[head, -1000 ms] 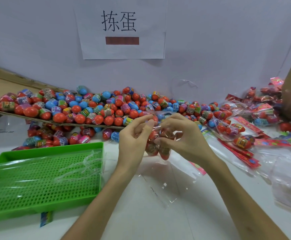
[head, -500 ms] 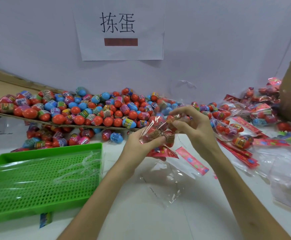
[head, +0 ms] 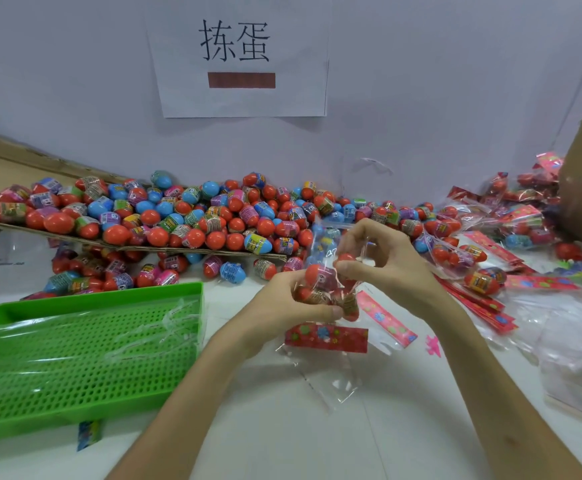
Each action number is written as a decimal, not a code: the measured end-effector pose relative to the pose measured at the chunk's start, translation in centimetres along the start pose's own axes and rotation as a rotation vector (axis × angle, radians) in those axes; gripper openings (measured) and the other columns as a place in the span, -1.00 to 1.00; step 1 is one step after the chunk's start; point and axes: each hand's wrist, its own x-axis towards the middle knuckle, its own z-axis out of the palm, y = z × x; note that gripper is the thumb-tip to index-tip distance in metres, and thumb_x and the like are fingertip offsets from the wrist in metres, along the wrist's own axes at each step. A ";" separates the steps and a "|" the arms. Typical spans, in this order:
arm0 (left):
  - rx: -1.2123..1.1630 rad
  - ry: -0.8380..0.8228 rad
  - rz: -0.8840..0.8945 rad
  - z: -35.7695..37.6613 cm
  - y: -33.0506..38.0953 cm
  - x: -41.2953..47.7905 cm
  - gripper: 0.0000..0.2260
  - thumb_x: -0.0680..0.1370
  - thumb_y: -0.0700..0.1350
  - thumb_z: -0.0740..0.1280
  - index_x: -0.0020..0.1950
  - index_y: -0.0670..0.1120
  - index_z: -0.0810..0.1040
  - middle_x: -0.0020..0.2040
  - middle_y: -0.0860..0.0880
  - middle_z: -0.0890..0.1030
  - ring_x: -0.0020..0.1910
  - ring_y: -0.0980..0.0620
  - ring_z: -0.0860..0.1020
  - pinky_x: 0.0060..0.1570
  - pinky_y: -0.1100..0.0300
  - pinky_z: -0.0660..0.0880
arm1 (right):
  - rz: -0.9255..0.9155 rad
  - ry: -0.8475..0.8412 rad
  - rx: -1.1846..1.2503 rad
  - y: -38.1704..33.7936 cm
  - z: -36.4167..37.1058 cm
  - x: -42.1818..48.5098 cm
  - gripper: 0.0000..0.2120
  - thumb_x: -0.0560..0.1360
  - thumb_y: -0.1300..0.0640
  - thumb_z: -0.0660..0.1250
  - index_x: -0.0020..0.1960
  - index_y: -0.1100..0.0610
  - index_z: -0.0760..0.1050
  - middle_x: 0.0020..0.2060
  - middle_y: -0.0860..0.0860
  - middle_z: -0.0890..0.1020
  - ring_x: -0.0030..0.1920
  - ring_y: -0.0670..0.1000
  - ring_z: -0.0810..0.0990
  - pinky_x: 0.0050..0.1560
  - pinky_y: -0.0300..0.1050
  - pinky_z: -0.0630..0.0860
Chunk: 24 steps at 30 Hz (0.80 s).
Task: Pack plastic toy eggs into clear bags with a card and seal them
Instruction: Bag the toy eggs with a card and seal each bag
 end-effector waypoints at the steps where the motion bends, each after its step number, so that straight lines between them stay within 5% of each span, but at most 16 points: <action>1: -0.003 0.011 0.005 0.0 0.0 0.0 -0.70 0.50 -0.21 0.55 0.22 -0.12 0.66 0.07 -0.07 0.75 0.13 -0.04 0.70 0.29 -0.01 0.58 | 0.002 -0.001 0.032 0.0 0.0 0.0 -0.82 0.47 0.26 0.53 -0.09 0.16 0.52 -0.13 0.00 0.62 -0.04 0.09 0.67 -0.06 0.00 0.69; 6: -0.114 0.076 0.080 0.3 -0.2 0.1 -0.69 0.52 -0.23 0.53 0.25 -0.13 0.63 0.09 -0.13 0.75 0.12 -0.13 0.71 0.23 -0.06 0.61 | -0.018 0.034 0.108 -0.3 -0.1 -0.1 -0.78 0.46 0.27 0.54 0.02 0.15 0.55 -0.06 0.01 0.64 -0.01 0.09 0.69 -0.08 -0.04 0.68; 9: -0.165 0.120 0.119 0.3 -0.3 0.2 -0.75 0.52 -0.25 0.53 0.18 -0.08 0.66 0.01 -0.11 0.76 0.02 -0.09 0.74 0.02 0.12 0.65 | -0.030 0.029 0.073 -0.3 -0.1 0.0 -0.73 0.47 0.25 0.53 0.14 0.05 0.63 0.05 -0.05 0.67 0.06 0.02 0.69 -0.03 -0.05 0.69; 14: -0.074 0.205 0.111 0.4 -0.4 0.4 -0.78 0.49 -0.22 0.55 0.12 -0.05 0.69 -0.04 -0.04 0.77 -0.01 0.00 0.73 0.00 0.19 0.64 | -0.038 0.037 0.003 -0.2 0.1 0.1 -0.84 0.46 0.19 0.55 0.00 0.02 0.66 -0.06 -0.17 0.68 0.00 -0.04 0.69 -0.08 -0.19 0.66; 24: -0.103 0.189 0.085 0.5 -0.5 0.4 -0.76 0.50 -0.26 0.54 0.15 -0.13 0.68 0.00 -0.12 0.76 -0.04 -0.07 0.74 -0.08 0.12 0.67 | 0.003 0.034 0.025 -0.2 0.1 0.1 -0.88 0.43 0.19 0.56 -0.09 0.16 0.65 -0.12 0.01 0.69 -0.05 0.04 0.70 -0.18 0.00 0.71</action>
